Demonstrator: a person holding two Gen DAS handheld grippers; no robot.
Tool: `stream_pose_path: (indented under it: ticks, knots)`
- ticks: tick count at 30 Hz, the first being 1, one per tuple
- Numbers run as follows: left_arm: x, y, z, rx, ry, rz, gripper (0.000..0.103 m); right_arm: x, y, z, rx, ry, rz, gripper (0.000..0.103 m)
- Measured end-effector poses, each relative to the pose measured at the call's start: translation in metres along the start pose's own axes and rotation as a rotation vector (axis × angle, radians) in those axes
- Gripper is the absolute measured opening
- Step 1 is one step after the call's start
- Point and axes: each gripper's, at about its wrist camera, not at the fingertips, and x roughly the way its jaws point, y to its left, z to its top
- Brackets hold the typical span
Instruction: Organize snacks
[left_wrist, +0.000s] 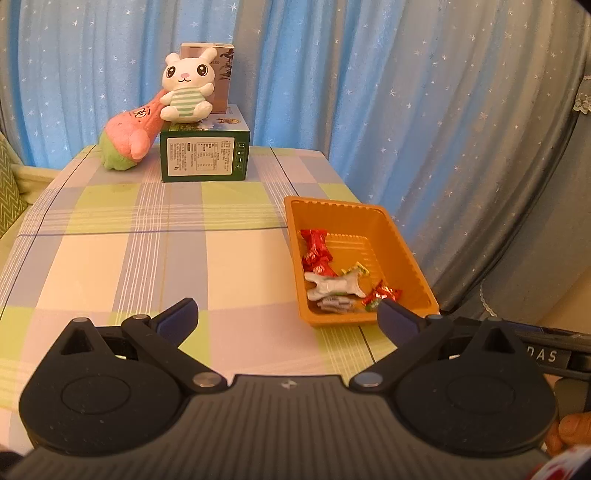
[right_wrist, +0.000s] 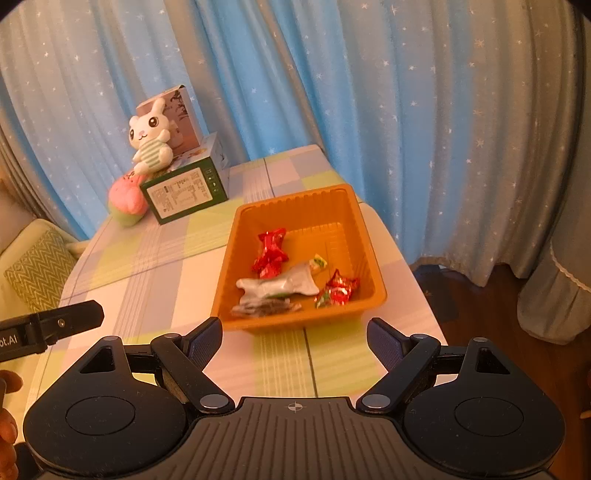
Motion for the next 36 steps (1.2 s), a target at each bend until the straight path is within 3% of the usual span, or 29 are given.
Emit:
stream_pose_path:
  ticks: [20, 36]
  knots:
    - [-0.073, -0.005, -0.059, 0.043, -0.021, 0.065, 0.102, -0.072, 0.026, -0.051, -0.052, -0.038, 0.001, 0.085]
    - [-0.078, 0.000, -0.070, 0.046, -0.022, 0.082, 0.102, -0.082, 0.039, -0.063, -0.066, -0.047, -0.003, 0.085]
